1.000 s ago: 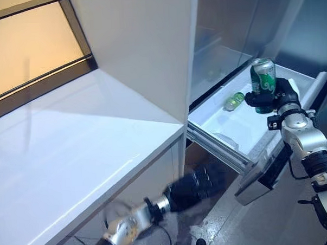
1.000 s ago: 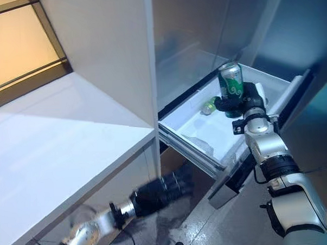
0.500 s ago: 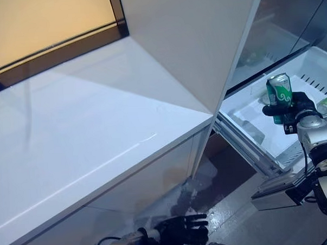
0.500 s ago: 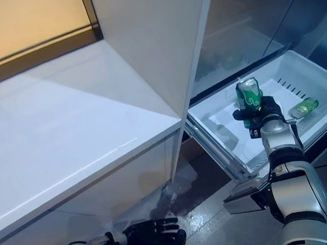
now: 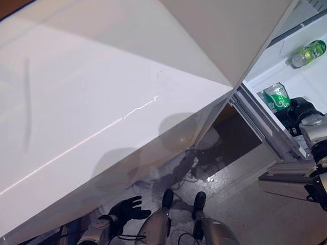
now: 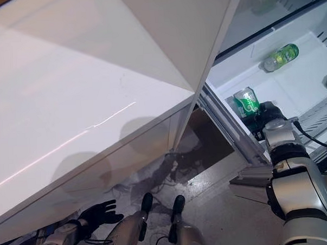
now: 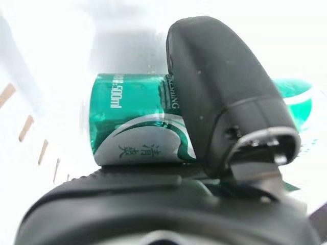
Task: Put drinks into fridge and close the fridge
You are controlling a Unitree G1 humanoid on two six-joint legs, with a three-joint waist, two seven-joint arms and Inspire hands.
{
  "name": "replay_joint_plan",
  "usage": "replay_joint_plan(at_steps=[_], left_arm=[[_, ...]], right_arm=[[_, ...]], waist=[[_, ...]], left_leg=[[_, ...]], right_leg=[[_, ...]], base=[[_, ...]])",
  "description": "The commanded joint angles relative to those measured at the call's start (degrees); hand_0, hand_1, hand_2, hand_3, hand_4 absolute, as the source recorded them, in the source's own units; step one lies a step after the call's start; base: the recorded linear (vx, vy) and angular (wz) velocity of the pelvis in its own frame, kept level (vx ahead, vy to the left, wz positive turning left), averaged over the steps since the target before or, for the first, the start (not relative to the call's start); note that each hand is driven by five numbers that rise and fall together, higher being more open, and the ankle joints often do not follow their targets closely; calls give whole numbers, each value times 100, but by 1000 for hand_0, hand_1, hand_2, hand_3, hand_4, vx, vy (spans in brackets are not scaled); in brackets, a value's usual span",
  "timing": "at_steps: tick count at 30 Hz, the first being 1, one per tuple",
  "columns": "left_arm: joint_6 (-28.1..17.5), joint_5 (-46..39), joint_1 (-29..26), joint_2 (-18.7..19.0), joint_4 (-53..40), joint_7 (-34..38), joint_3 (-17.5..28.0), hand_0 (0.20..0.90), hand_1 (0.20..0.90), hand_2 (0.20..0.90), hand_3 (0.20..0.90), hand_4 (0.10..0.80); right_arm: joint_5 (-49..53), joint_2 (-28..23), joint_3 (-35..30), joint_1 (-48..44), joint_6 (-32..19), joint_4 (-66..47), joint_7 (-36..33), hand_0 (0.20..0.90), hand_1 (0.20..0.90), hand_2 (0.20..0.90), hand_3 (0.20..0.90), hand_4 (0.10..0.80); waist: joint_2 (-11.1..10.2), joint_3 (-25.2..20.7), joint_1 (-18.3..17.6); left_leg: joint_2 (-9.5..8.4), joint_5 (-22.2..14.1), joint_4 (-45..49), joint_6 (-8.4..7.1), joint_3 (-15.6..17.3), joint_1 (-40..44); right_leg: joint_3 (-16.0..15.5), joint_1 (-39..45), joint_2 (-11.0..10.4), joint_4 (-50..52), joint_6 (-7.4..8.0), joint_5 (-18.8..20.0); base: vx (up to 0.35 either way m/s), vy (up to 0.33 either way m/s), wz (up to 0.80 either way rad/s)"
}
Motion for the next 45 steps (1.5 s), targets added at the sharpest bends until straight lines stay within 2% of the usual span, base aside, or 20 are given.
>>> replay_joint_plan(at_steps=[1,6,7,8,9,15,17,18,19,22,25,30,35,36,38,41,45], left_arm=[[42,-255,281,59,-144,-91,-19,900,900,900,900,800],[36,-322,281,70,-306,-245,19,900,900,900,900,800],[21,-320,282,68,-333,-289,-1,900,900,900,900,800],[1,-276,284,62,-360,-340,-22,900,900,900,900,800],[-15,-244,288,58,-385,-363,-39,900,900,900,900,800],[-146,-40,330,90,-465,-356,-100,900,900,900,900,800],[-178,19,395,92,-464,-284,-46,900,900,900,900,800],[-180,113,477,90,-490,-209,53,900,900,900,900,800],[-175,131,517,94,-485,-182,108,900,900,900,900,800],[-215,222,660,75,-390,-107,310,900,900,900,900,800],[-255,363,807,13,-227,20,550,900,900,900,900,800],[-344,480,919,-131,113,122,822,900,900,900,900,800],[-452,550,960,-300,444,153,924,900,900,900,900,800],[-438,620,975,-357,481,170,930,900,900,900,900,800],[-441,671,1035,-455,534,161,919,900,900,900,900,800],[-435,696,1052,-555,623,164,872,900,900,900,900,800],[-397,760,1057,-608,701,151,793,900,900,900,900,800]], right_arm=[[-465,-804,591,-936,-50,-140,323,300,300,300,200,100],[-803,-900,779,-1103,151,65,857,300,300,300,200,100],[-821,-909,796,-1120,207,106,951,580,580,580,527,427],[-918,-916,809,-1131,216,152,1021,804,804,804,787,687],[-931,-921,824,-1143,190,188,1025,900,900,900,900,800],[-472,-953,796,-1176,41,73,899,900,900,900,900,800],[-512,-999,733,-1119,-236,-275,627,900,900,900,900,800],[99,-1099,670,-1025,-409,-889,458,900,900,900,900,800],[440,-1147,566,-916,-365,-1339,311,900,900,900,900,800],[795,-1346,73,-464,-684,-2274,54,900,900,900,900,800],[1074,-1512,-747,301,-895,-3396,-166,900,900,900,900,800],[1438,-1486,-1924,1461,-1210,-4642,-578,900,900,900,900,800],[1596,-1132,-2757,2163,-1993,-5037,-1540,900,900,900,900,800],[1429,-987,-2948,2349,-2291,-5103,-1917,900,900,900,900,800],[1878,-545,-3381,2703,-2788,-5218,-2630,900,900,900,900,800],[2229,85,-3659,3048,-3538,-5240,-3308,900,900,900,900,800],[2584,632,-3829,3278,-3922,-5112,-3821,900,900,900,900,800]], waist=[[-31,-352,166],[-29,-299,224],[-37,-295,235],[-43,-295,246],[-44,-295,255],[-101,-354,249],[-142,-383,216],[-194,-459,160],[-229,-488,120],[-333,-616,-17],[-445,-807,-208],[-547,-1189,-493],[-546,-1556,-652],[-534,-1662,-677],[-494,-1842,-709],[-422,-1945,-740],[-370,-1955,-748]], left_leg=[[6,-76,508,-34,349,-626],[-12,-75,582,-38,320,-678],[-13,-74,582,-37,318,-679],[-12,-72,581,-38,321,-679],[-9,-70,574,-39,323,-674],[8,-72,452,-43,345,-513],[20,-106,416,-50,370,-390],[31,-97,355,-58,384,-331],[33,-100,337,-67,397,-284],[26,-153,288,-64,427,-145],[19,-199,237,-58,485,-13],[7,-296,147,-42,633,208],[-4,-392,81,-29,750,392],[-9,-420,71,-24,777,443],[-20,-501,66,-10,849,567],[-23,-604,100,23,908,690],[-15,-770,300,70,936,764]], right_leg=[[206,-675,124,1298,-3,-713],[177,-701,105,1365,-14,-717],[172,-698,104,1366,-14,-716],[167,-694,103,1363,-13,-712],[164,-687,104,1356,-10,-707],[177,-551,126,1256,17,-688],[202,-445,136,1231,26,-711],[220,-382,148,1159,43,-686],[238,-333,153,1131,46,-688],[321,-231,179,1079,74,-702],[427,-124,206,999,111,-700],[595,11,208,879,173,-702],[718,133,188,782,249,-702],[753,169,180,750,276,-694],[836,274,155,646,334,-667],[898,374,126,616,361,-692],[930,441,59,778,353,-812]], base=[[0,0,0],[0,-8,2],[0,0,0],[0,0,0],[0,0,0],[0,0,0],[20,7,-2],[53,17,-10],[70,26,-15],[52,12,-14],[29,4,-8],[6,25,-16],[23,29,-24],[75,39,-20],[82,40,-21],[72,24,-26],[69,-2,-18]])
